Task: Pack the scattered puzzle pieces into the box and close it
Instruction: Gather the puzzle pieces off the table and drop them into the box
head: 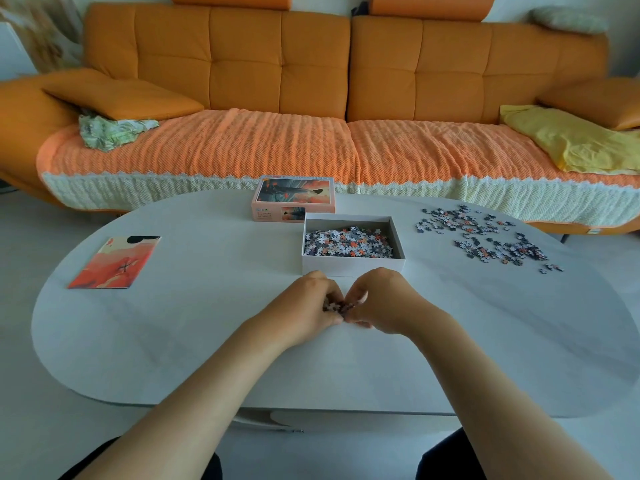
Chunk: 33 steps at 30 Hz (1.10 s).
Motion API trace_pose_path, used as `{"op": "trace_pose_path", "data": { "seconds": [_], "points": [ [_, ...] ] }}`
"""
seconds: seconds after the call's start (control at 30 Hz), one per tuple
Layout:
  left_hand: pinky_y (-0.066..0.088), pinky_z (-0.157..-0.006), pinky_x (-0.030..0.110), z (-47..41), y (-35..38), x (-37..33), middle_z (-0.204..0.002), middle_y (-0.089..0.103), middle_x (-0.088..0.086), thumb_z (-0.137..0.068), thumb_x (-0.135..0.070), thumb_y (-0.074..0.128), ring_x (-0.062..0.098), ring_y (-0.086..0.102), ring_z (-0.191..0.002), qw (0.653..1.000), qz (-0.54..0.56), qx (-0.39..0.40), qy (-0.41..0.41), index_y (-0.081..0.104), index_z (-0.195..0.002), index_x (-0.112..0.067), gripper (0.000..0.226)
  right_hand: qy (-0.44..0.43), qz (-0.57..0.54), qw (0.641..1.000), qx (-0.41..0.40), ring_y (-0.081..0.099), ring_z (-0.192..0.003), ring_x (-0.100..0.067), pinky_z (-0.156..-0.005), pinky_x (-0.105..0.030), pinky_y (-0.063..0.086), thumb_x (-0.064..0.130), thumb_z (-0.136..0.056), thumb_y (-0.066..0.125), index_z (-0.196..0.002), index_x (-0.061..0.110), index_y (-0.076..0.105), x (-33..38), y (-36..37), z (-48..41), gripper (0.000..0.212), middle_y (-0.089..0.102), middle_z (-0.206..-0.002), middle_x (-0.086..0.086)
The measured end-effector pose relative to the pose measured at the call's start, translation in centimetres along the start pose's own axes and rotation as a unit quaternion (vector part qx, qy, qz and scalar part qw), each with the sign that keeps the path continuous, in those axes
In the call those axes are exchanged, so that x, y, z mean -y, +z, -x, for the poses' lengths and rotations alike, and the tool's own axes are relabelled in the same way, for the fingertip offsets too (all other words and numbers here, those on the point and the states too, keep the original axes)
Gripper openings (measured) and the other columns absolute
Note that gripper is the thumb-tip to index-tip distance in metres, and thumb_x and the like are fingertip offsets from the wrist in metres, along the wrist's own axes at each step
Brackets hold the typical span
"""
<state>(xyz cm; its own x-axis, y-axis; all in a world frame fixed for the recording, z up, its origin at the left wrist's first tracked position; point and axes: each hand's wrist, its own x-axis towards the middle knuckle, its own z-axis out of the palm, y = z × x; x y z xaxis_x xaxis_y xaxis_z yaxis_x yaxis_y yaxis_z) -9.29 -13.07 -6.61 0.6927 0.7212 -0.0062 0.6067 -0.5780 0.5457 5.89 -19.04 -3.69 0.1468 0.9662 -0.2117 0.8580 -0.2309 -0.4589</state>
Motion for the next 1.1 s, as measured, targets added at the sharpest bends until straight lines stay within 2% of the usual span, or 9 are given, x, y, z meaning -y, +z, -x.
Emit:
{"op": "trace_pose_path", "data": {
  "seconds": [0.07, 0.23, 0.33, 0.43, 0.63, 0.73, 0.83, 0.97, 1.1],
  "points": [
    [0.040, -0.070, 0.017, 0.0, 0.0, 0.0, -0.095, 0.053, -0.007, -0.079, -0.024, 0.076, 0.010, 0.055, -0.087, 1.000, -0.001, -0.011, 0.000, 0.067, -0.093, -0.025, 0.017, -0.001, -0.012, 1.000, -0.001, 0.063, -0.074, -0.017, -0.048, -0.017, 0.043, 0.017, -0.074, 0.075, -0.088, 0.018, 0.075, 0.0, 0.1, -0.1, 0.014, 0.068, -0.078, 0.001],
    [0.036, -0.063, 0.011, -0.3, -0.3, 0.3, -0.088, 0.055, -0.011, -0.077, -0.024, 0.079, 0.007, 0.055, -0.080, 1.000, 0.001, -0.019, 0.002, 0.071, -0.091, -0.023, 0.016, 0.026, -0.068, 0.997, 0.003, 0.061, -0.060, -0.012, -0.052, -0.022, 0.050, 0.013, -0.070, 0.073, -0.074, 0.020, 0.075, -0.3, 0.2, -0.6, 0.007, 0.069, -0.060, 0.000],
    [0.046, -0.064, 0.015, -0.7, -0.8, 0.5, -0.079, 0.057, -0.016, -0.079, -0.020, 0.078, 0.003, 0.058, -0.071, 0.999, 0.035, -0.017, -0.013, 0.072, -0.091, -0.022, 0.015, 0.032, -0.092, 0.995, 0.007, 0.063, -0.060, -0.013, -0.062, -0.028, 0.056, 0.012, -0.071, 0.072, -0.068, 0.021, 0.075, -0.4, 0.2, -0.9, 0.010, 0.072, -0.065, -0.004],
    [0.048, -0.065, 0.017, -1.2, -1.3, 0.5, -0.075, 0.062, -0.017, -0.079, -0.018, 0.079, 0.003, 0.062, -0.071, 0.996, 0.077, -0.019, -0.032, 0.073, -0.090, -0.024, 0.014, 0.027, -0.117, 0.993, 0.001, 0.066, -0.062, -0.014, -0.058, -0.023, 0.055, 0.015, -0.074, 0.076, -0.070, 0.023, 0.075, -0.5, -0.2, -1.1, 0.009, 0.073, -0.068, -0.003],
    [0.036, -0.052, 0.009, -3.5, -3.1, 0.1, -0.060, 0.062, -0.020, -0.081, -0.016, 0.077, -0.008, 0.053, -0.055, 0.982, 0.158, -0.098, -0.029, 0.075, -0.084, -0.027, 0.012, -0.001, -0.186, 0.976, -0.117, 0.061, -0.051, -0.009, -0.046, -0.017, 0.046, 0.017, -0.076, 0.080, -0.075, 0.022, 0.075, -0.5, -2.1, -2.5, 0.007, 0.069, -0.059, -0.001],
    [0.040, -0.058, 0.010, -5.2, -3.8, -0.1, -0.071, 0.068, -0.017, -0.083, -0.016, 0.075, -0.006, 0.060, -0.065, 0.973, 0.171, -0.154, -0.015, 0.075, -0.085, -0.028, 0.013, -0.024, -0.205, 0.958, -0.197, 0.059, -0.054, -0.006, -0.051, -0.015, 0.045, 0.016, -0.078, 0.079, -0.081, 0.022, 0.076, -0.5, -2.5, -3.9, 0.008, 0.066, -0.062, 0.007],
    [0.046, -0.069, 0.017, -6.6, -3.6, -0.2, -0.084, 0.070, -0.012, -0.085, -0.015, 0.073, 0.003, 0.063, -0.077, 0.971, 0.136, -0.198, 0.000, 0.075, -0.095, -0.020, 0.012, -0.044, -0.153, 0.949, -0.273, 0.060, -0.072, -0.010, -0.065, -0.018, 0.044, 0.015, -0.080, 0.077, -0.088, 0.019, 0.077, -0.6, -2.5, -5.3, 0.009, 0.066, -0.081, 0.005],
    [0.051, -0.084, 0.031, -7.5, -2.9, 0.3, -0.107, 0.071, -0.007, -0.090, -0.021, 0.067, 0.010, 0.063, -0.095, 0.982, 0.082, -0.166, 0.025, 0.073, -0.111, -0.025, 0.021, -0.059, -0.078, 0.969, -0.229, 0.054, -0.070, -0.006, -0.056, -0.003, 0.036, 0.020, -0.090, 0.067, -0.110, 0.019, 0.074, -1.4, -2.2, -6.2, 0.021, 0.071, -0.093, 0.001],
    [0.050, -0.086, 0.032, -7.2, -3.1, 0.7, -0.111, 0.069, -0.006, -0.092, -0.024, 0.064, 0.012, 0.062, -0.100, 0.988, 0.050, -0.142, 0.045, 0.071, -0.112, -0.027, 0.021, -0.091, -0.062, 0.959, -0.262, 0.054, -0.075, -0.007, -0.060, -0.005, 0.034, 0.014, -0.093, 0.061, -0.107, 0.019, 0.075, -1.7, -2.6, -5.8, 0.021, 0.068, -0.096, 0.003]
  ]
}}
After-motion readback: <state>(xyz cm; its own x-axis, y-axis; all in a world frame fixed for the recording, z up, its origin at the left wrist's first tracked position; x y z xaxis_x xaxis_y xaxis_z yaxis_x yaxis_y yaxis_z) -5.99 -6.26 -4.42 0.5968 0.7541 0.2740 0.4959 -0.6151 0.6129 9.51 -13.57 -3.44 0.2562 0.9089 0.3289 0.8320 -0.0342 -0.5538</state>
